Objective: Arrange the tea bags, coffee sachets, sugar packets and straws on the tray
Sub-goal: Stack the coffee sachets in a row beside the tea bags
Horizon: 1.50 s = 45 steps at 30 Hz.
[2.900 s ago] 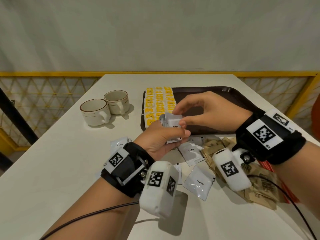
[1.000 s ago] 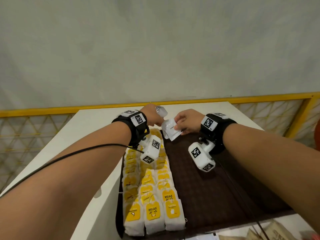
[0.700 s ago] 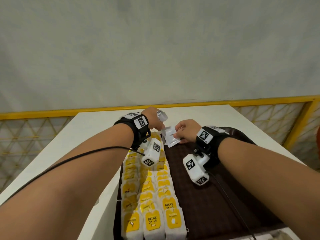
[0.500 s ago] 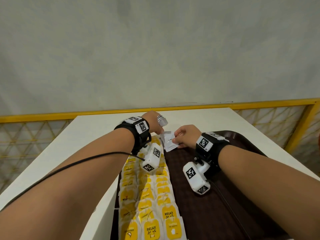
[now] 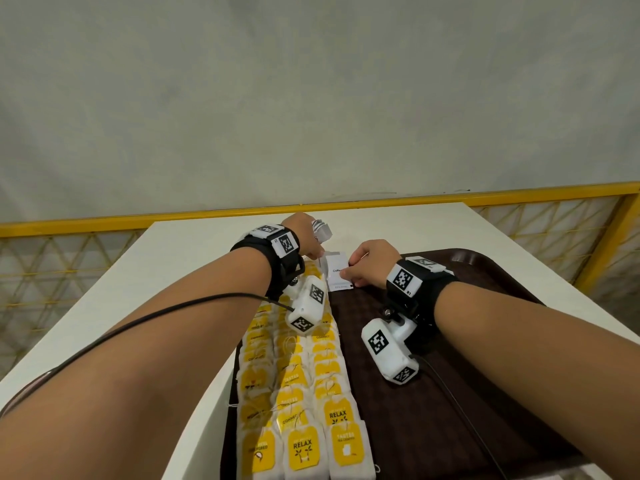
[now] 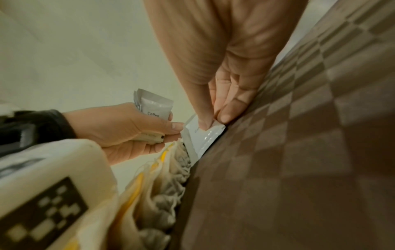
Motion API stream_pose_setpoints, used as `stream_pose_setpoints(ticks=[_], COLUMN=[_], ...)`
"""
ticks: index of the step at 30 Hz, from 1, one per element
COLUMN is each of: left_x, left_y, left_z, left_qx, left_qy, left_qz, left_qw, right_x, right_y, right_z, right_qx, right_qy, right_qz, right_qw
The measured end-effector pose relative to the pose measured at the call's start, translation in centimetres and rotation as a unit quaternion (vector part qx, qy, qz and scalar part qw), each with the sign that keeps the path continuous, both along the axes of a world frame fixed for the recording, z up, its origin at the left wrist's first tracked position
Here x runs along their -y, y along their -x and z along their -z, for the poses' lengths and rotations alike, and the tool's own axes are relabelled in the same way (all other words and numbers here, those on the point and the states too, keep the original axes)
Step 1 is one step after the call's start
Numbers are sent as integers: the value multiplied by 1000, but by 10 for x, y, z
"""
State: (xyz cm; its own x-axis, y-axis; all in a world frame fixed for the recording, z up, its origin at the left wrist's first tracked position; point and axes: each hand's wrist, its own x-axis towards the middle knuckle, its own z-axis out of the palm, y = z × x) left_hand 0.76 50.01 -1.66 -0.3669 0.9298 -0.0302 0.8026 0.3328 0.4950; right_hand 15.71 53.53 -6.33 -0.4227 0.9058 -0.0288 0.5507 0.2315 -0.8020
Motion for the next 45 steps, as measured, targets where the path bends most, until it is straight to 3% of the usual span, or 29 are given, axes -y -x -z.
stream_pose_setpoints(ticks=[6,18,32,40,45], left_x=[4,17,19,24,25], left_y=[3,10,7,12,12], left_z=[-1,-8,-6,-6,-6], left_qx=[10,43,58,147,145], left_qy=[-10,-30,-34,-52,-51], left_qz=[-13,-29,-25,-29,-32], left_qw=[1000,998,997,987,988], right_x=[3,6,8,12,12], right_y=[0,-4,-6,-5,-4], right_z=[0,-5,0,-3,-3], right_qx=[16,-34,-28,-31,-28], right_qy=[-10,29,-7,-4,0], right_qz=[0,25,1,14,21], right_qw=[1000,999,1000,999,999])
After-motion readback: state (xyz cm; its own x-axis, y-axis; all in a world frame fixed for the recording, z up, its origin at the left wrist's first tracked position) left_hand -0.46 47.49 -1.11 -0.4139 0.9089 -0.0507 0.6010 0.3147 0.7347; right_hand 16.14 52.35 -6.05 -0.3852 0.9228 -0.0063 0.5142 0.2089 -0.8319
